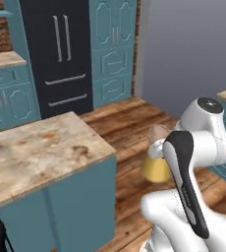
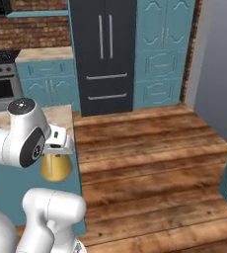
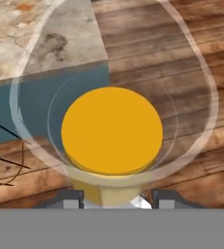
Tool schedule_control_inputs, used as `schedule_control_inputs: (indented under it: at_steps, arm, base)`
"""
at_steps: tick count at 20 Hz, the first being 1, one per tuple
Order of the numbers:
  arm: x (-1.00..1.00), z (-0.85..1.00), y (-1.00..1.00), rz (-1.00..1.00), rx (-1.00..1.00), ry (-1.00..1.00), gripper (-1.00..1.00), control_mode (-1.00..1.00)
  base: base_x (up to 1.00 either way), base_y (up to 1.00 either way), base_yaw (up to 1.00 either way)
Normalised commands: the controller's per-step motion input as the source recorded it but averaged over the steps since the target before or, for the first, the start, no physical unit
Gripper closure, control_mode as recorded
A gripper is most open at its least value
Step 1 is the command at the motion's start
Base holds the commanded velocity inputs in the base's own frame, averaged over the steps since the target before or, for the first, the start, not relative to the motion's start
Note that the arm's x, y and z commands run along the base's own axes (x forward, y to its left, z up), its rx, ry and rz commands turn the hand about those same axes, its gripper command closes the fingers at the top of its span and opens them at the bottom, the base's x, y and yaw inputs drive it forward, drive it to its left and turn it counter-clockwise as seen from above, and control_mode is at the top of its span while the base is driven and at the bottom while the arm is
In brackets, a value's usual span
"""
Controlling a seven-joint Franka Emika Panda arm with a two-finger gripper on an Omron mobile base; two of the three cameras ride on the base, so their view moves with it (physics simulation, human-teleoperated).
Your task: Place the pitcher and cup on the dining counter for serving.
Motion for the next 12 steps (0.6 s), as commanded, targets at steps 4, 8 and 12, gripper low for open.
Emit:
schedule_control_inputs:
  at_steps: [4, 8, 12]
  arm:
    - [0.00, 0.00, 0.00, 0.00, 0.00, 0.00, 1.00, 1.00]
    - [0.00, 0.00, 0.00, 0.00, 0.00, 0.00, 1.00, 1.00]
    - [0.00, 0.00, 0.00, 0.00, 0.00, 0.00, 1.00, 1.00]
  base:
    - [0.04, -0.93, 0.33]
    - [0.09, -1.00, 0.29]
    - [0.13, -1.00, 0.29]
